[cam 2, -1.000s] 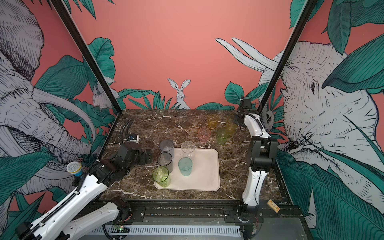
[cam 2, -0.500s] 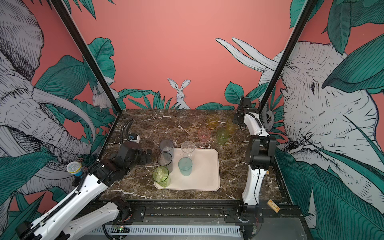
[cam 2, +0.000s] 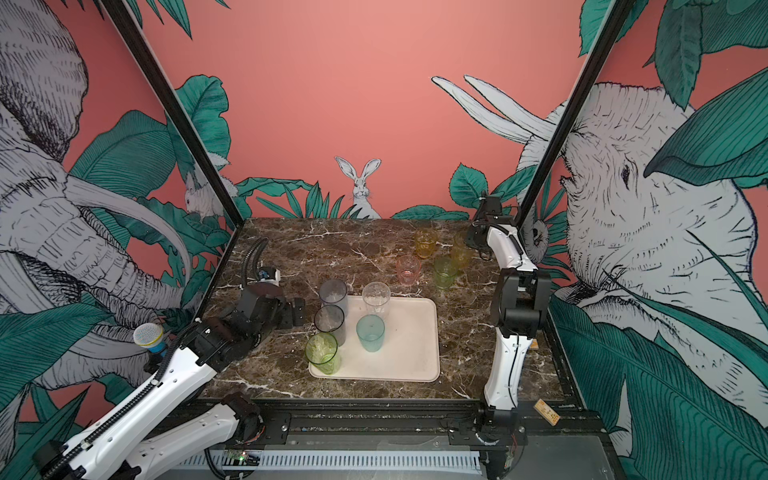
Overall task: Place the glasses into the tray
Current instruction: 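Lower the right gripper toward the yellow glass rim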
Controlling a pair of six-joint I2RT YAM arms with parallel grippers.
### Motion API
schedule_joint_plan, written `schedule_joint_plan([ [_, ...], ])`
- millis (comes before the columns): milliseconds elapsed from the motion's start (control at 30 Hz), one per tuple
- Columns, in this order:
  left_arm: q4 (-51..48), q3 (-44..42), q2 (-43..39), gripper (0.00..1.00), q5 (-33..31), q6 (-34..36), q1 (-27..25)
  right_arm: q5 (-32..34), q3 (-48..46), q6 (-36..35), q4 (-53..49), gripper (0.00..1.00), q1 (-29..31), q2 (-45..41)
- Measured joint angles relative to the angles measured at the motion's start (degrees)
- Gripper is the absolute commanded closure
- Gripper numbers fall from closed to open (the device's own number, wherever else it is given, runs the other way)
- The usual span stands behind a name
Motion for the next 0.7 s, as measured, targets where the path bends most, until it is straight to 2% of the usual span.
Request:
schedule_joint_plan([
  [500, 0.37, 0.00, 0.00, 0.01, 0.24, 0.00, 0.00, 1.36, 1.36, -0.96, -3.21, 1.00, -0.02, 0.37],
  [700, 0.39, 0.00, 0.00, 0.01, 0.76, -0.02, 0.00, 1.49, 1.36, -1.05, -4.37, 1.00, -0.04, 0.00],
])
